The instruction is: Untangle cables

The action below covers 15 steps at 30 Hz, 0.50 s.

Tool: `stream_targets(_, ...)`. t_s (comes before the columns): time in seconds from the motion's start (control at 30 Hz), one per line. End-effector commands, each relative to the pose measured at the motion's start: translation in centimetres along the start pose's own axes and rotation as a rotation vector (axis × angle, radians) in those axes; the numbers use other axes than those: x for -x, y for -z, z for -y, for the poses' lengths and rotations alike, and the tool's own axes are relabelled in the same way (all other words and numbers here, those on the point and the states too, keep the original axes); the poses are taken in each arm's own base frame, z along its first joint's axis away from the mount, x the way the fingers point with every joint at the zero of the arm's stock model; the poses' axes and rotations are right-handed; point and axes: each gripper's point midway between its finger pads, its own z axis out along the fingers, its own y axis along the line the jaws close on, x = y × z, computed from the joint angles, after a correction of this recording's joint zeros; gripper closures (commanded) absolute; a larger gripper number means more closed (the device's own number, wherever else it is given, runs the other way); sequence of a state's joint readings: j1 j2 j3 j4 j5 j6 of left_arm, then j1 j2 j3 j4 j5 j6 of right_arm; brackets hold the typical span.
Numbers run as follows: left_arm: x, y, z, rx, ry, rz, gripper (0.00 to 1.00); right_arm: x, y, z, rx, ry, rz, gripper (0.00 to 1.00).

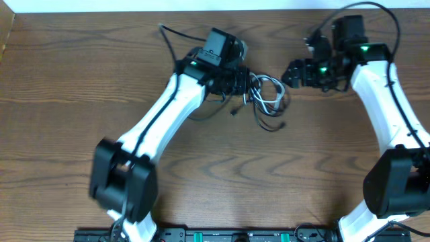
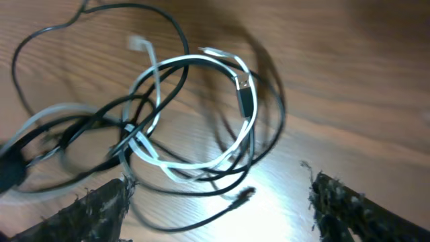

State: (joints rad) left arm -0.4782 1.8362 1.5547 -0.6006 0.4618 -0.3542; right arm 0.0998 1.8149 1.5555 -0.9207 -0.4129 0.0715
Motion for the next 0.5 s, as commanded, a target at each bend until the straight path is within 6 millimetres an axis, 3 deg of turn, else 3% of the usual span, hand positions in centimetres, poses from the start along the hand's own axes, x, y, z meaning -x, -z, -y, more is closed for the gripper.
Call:
stream_targets(0.0,0.5,2.7,1.7,-0.022,-0.039,0.043,0.93,0.1,-0.8,-2.5,0.048,0.064,0.003,0.21)
stream_targets(0.1,0.2,4.1,2.8,-0.107,-0.030,0.022,0.92,0.5,-0.9,-4.8,0.135,0.163,0.023,0.40)
stream_targets(0.2,0.3,5.0,3.2,-0.214,-0.001,-0.007,0.93,0.4,-0.9,-5.8,0.186,0.276,0.035,0.40)
stream_targets(0.33,1.2,6.6,2.3,-0.293,0.047,-0.007,0.92,-0.2,-0.6,-7.0,0.260,0.453,0.041,0.40)
stream_targets(0.47,1.7,8.1,1.9,-0.381,0.091,-0.015,0.93,-1.0,-0.1,-8.7,0.369,0.623,0.059,0.34)
